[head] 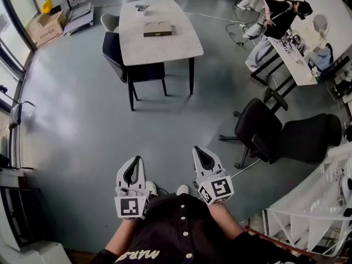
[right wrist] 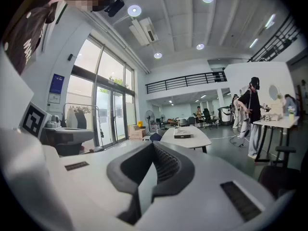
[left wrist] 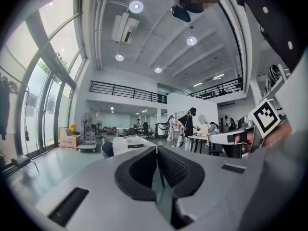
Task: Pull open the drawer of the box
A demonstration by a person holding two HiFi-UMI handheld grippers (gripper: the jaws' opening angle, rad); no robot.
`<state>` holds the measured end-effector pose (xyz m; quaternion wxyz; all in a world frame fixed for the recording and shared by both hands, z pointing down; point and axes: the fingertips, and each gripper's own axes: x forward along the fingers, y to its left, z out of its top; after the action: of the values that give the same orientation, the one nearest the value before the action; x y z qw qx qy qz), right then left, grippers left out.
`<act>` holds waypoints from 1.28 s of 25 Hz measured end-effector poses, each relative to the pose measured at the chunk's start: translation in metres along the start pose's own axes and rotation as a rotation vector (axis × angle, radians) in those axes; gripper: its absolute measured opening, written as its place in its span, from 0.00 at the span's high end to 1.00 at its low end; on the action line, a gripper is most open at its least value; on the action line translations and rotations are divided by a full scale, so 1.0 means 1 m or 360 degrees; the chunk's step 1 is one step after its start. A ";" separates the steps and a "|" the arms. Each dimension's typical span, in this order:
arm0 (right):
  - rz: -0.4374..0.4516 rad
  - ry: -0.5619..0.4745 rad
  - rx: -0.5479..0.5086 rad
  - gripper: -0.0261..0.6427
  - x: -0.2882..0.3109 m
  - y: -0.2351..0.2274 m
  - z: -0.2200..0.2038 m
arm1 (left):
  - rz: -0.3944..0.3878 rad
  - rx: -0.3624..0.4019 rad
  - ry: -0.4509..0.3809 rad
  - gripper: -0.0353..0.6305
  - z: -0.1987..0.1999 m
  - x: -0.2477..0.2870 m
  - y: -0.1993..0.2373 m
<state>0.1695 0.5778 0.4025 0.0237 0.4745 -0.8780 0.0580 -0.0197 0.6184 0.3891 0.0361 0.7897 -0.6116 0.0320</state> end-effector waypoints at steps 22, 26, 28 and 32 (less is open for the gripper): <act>-0.0035 0.0014 0.0024 0.97 0.049 0.009 0.000 | -0.0042 0.0010 -0.0025 0.92 0.003 0.027 0.040; -0.0071 0.0006 0.0014 0.97 0.066 0.020 -0.003 | -0.0086 0.0035 -0.0012 0.92 -0.002 0.033 0.061; -0.0095 0.0005 0.0012 0.97 0.074 0.026 -0.006 | -0.0119 0.0040 -0.0007 0.92 -0.006 0.035 0.069; -0.0127 0.0004 0.0014 0.97 0.091 0.034 -0.007 | -0.0144 0.0057 0.0003 0.92 -0.003 0.044 0.086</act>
<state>0.0913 0.5220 0.4158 0.0252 0.5092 -0.8581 0.0614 -0.0921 0.5549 0.3974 0.0241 0.8170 -0.5745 0.0421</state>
